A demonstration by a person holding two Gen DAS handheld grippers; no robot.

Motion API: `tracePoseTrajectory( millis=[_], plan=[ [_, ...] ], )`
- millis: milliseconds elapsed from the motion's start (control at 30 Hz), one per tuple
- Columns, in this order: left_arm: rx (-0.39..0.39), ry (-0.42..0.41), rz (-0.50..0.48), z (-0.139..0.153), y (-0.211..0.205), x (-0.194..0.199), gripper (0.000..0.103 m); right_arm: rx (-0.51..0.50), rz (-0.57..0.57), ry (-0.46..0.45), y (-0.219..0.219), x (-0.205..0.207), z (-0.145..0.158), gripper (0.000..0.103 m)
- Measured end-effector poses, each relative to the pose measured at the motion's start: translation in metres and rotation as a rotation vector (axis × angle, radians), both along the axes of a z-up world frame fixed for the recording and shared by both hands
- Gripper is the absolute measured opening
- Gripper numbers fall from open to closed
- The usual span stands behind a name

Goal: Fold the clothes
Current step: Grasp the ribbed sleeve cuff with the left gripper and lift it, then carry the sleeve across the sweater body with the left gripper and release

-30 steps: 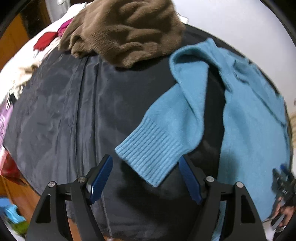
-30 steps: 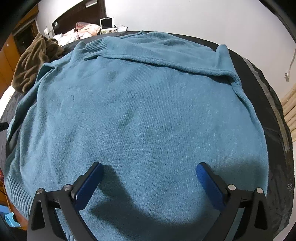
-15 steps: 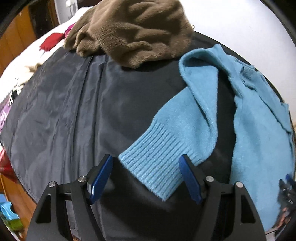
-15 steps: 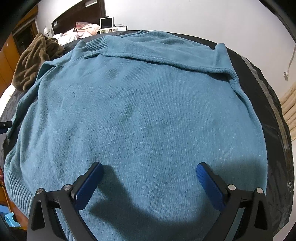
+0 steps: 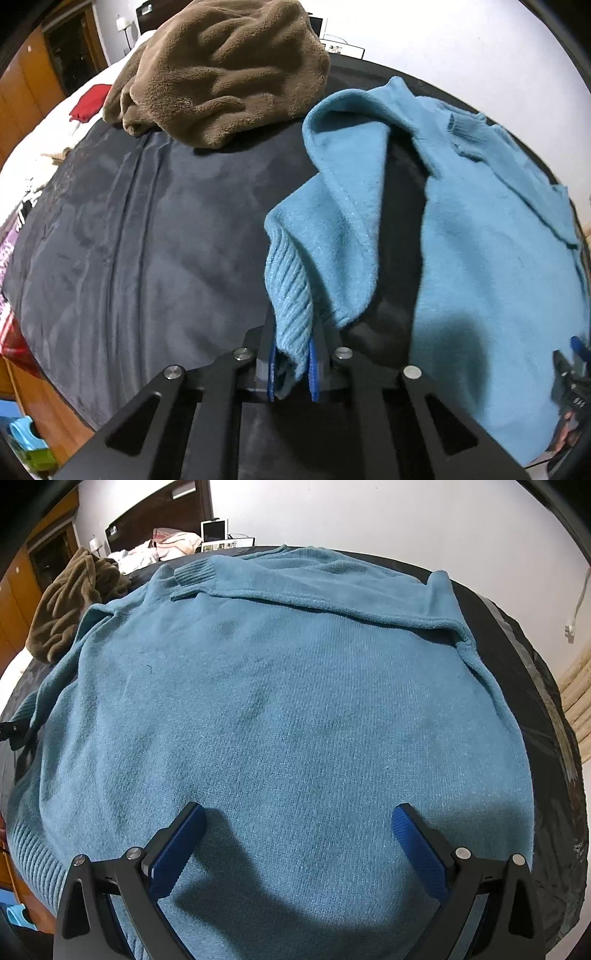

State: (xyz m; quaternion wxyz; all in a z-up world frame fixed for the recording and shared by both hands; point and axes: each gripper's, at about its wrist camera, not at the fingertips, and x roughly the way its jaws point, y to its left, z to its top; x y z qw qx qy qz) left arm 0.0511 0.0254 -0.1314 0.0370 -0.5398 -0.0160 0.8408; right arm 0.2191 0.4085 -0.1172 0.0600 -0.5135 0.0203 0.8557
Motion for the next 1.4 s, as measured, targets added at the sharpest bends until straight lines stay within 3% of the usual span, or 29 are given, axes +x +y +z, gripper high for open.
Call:
tracePoseTrajectory(
  millis=[133,333,633,800,967,1133,1400],
  plan=[
    [0.025,0.043,0.059,0.019,-0.020,-0.006,0.014,0.001,0.015,0.005,-0.002,0.005,0.002,0.102],
    [0.020,0.189,0.152,0.083,-0.064,-0.035,0.013,0.002,0.021,0.008,-0.001,0.009,0.003,0.102],
    [-0.043,0.458,0.097,0.207,-0.078,-0.050,0.013,0.000,0.027,0.006,-0.001,0.007,0.003,0.102],
    [-0.084,0.541,0.073,0.253,-0.084,-0.074,0.013,0.000,0.026,0.011,-0.002,0.008,0.003,0.102],
    [-0.084,0.540,0.035,0.271,-0.070,-0.106,0.013,-0.002,0.023,0.012,-0.002,0.007,0.003,0.102],
    [0.009,0.515,0.013,0.282,-0.051,-0.127,0.013,-0.003,0.021,0.015,-0.002,0.008,0.003,0.102],
    [0.102,0.492,-0.176,0.296,0.030,-0.134,0.013,-0.006,0.016,0.006,-0.001,0.006,0.004,0.102]
  ],
)
